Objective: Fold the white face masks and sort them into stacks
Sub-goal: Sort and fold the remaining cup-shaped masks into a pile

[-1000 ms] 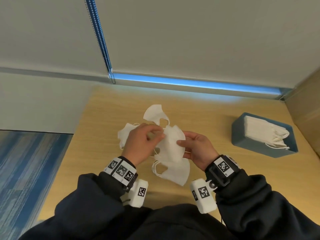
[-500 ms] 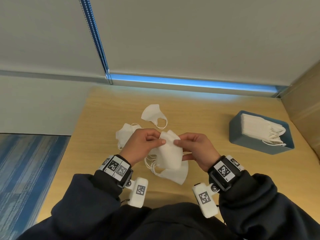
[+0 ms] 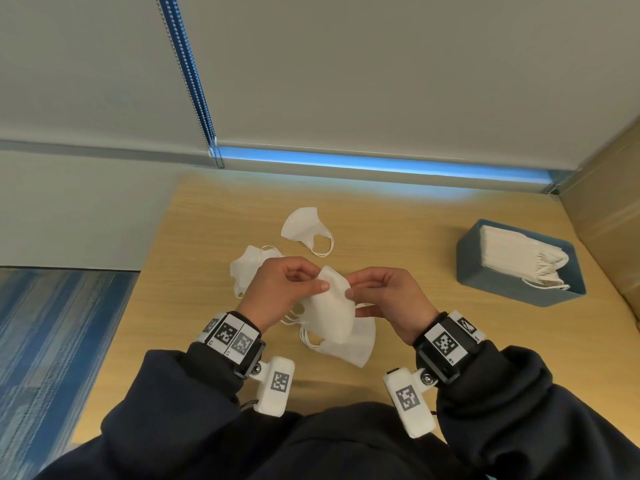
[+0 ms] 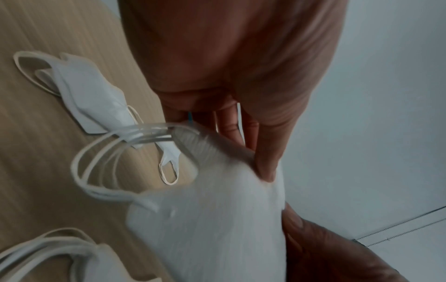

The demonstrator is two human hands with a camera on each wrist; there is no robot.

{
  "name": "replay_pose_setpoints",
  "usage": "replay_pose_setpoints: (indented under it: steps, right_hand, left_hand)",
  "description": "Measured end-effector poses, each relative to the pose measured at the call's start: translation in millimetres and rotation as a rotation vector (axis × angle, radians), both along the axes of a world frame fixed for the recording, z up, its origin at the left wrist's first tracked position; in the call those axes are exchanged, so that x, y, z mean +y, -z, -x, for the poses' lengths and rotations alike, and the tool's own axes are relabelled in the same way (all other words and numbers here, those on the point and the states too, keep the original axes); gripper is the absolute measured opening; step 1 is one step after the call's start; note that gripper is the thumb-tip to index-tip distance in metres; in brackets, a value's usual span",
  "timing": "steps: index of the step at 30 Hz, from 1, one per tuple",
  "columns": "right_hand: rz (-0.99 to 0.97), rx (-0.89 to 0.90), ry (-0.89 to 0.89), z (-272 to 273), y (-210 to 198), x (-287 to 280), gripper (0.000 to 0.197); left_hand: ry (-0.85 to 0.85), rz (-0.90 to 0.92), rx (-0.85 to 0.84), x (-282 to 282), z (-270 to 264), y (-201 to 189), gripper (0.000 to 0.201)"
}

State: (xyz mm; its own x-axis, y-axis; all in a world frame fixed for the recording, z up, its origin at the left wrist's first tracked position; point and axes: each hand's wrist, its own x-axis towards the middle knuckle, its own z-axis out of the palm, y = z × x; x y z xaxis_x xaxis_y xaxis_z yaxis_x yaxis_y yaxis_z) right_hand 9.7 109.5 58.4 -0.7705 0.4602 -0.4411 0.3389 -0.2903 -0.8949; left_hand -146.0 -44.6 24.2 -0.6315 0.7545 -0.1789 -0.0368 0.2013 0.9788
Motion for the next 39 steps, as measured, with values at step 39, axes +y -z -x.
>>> replay_pose_setpoints:
  steps: [39]
  right_hand:
    - [0.202,-0.286,0.221,-36.9,49.6,31.0,0.026]
  left_hand:
    - [0.307,0.477,-0.046,-8.0,5.2,41.1,0.027]
